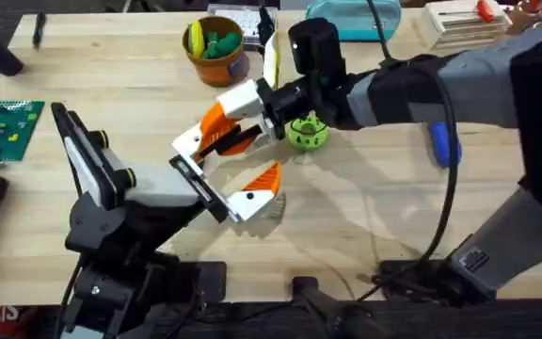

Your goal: Pick up the gripper from the table and insert it into the empty holder that is missing its gripper. Then pick up a screw, insert it into the mounting hole, and use the screwdriver to tighten it. Finally, clean up the table by picking up the vegetable and placing it into the bucket.

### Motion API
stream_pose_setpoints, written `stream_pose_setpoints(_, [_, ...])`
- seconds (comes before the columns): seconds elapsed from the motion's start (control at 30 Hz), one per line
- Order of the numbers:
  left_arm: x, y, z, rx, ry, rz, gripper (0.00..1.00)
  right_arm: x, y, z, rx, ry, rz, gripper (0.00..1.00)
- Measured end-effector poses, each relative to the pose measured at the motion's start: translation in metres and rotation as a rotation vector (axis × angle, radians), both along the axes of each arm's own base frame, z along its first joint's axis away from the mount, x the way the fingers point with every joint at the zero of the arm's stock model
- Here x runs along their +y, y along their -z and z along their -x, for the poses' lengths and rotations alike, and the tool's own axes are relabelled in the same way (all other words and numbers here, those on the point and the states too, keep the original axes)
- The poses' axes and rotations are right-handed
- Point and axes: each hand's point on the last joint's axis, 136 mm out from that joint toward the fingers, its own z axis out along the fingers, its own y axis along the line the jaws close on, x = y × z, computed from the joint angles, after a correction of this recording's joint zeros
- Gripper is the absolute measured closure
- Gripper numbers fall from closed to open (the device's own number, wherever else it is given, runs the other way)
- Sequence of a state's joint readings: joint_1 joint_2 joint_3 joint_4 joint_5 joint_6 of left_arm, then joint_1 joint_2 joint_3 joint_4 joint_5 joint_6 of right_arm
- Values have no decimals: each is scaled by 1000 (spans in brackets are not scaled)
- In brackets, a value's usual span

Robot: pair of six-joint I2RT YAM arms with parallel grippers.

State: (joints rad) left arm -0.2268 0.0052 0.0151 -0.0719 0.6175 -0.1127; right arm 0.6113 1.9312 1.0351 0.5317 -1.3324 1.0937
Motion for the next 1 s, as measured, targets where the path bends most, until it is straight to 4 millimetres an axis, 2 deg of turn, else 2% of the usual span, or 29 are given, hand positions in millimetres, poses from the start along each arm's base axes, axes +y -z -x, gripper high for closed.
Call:
stream_pose_setpoints(0.1, [0,0,0,0,1,0,11,0,0,-1,-2,2,-1,45])
stream_pose_setpoints(0.13, [0,0,0,0,1,0,11,-1,0,-2,-3,4,-2,19])
stream_pose_setpoints(0.27, [0,0,0,0,1,0,11,-3,1,-8,-7,30,4,10])
stream_pose_setpoints(0.4, [0,0,1,0,4,0,11,-10,2,-27,-30,96,6,10])
stream_pose_setpoints(0.63, [-1,0,1,0,10,1,11,-32,-19,-76,-213,244,-85,8])
stream_pose_setpoints(1.0, [-1,0,2,1,12,1,11,-87,-21,-153,-269,514,-29,8])
